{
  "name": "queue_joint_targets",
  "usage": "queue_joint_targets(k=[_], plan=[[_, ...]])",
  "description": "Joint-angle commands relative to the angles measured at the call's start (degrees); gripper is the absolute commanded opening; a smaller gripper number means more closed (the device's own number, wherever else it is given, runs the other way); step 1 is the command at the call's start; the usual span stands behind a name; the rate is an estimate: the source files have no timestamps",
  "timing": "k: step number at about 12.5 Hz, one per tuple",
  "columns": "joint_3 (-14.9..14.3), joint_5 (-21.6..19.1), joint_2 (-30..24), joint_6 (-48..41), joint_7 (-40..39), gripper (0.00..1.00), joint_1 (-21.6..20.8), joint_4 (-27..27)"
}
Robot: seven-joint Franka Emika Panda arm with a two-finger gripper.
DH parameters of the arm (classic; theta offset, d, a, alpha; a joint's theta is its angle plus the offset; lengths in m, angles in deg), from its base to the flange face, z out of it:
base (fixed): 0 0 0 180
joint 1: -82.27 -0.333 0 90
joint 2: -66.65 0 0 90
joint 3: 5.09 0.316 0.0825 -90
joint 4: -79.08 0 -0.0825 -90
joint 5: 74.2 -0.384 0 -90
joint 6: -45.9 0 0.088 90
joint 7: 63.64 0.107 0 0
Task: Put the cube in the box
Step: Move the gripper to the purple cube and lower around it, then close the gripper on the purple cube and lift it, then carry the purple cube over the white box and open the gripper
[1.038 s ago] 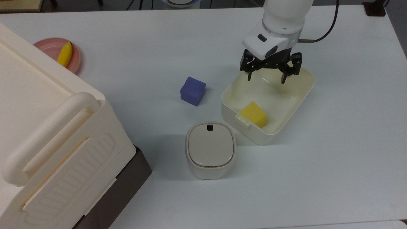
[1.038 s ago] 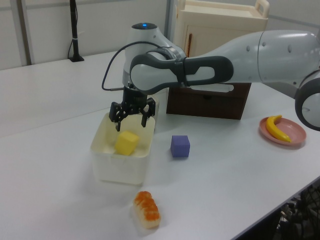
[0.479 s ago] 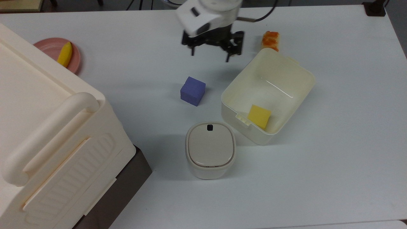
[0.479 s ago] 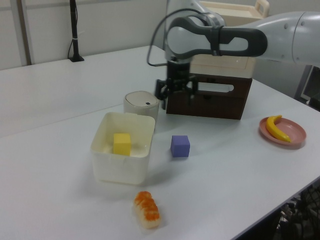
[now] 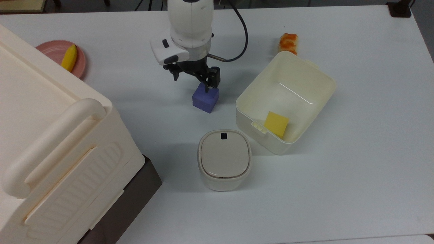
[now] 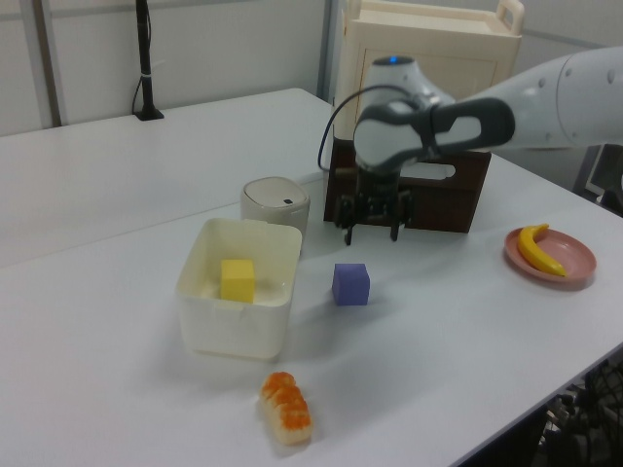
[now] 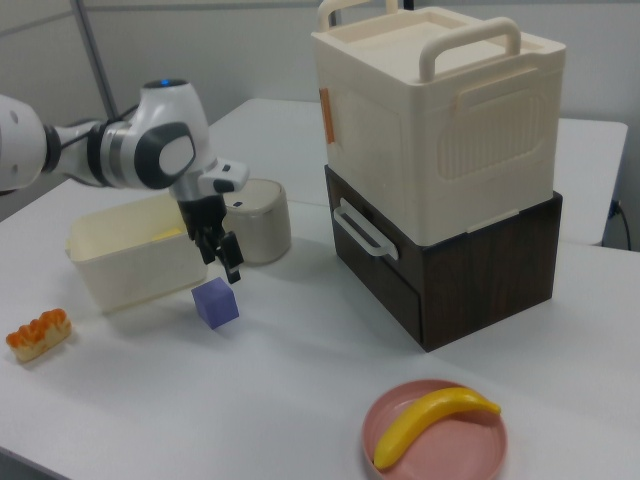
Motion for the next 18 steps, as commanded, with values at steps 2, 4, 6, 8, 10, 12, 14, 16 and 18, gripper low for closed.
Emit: queue_joint_targets(k=[2,4,6,8,10,12,14,16,18], plan=[[-1.26,-0.81,-0.13,13.11,7.98,1.00,-4.10,6.77],[-0.99,-0.90,1.45,13.92,8.26,1.00,-4.20,7.04],[-0.56,-0.72,4.08,14.10,7.56,1.00,-4.28,7.04],[-0.38,-0.64,3.92,13.40,4.32,0.56,-4.11,7.21],[-0.38,-0.72,2.17,9.30,1.76,0.00,-3.41,7.04],[-0.12,-0.81,-2.21,2.19,-2.45,0.00,-1.83,6.43],[2.77,-3.25,-5.12,-2.23,-3.26,0.00,0.36,3.36],[8.38,-5.72,-6.10,-5.75,-3.09,0.00,4.05,-2.86],[12.17,-7.31,-5.75,-5.24,1.19,0.00,3.98,-6.75]])
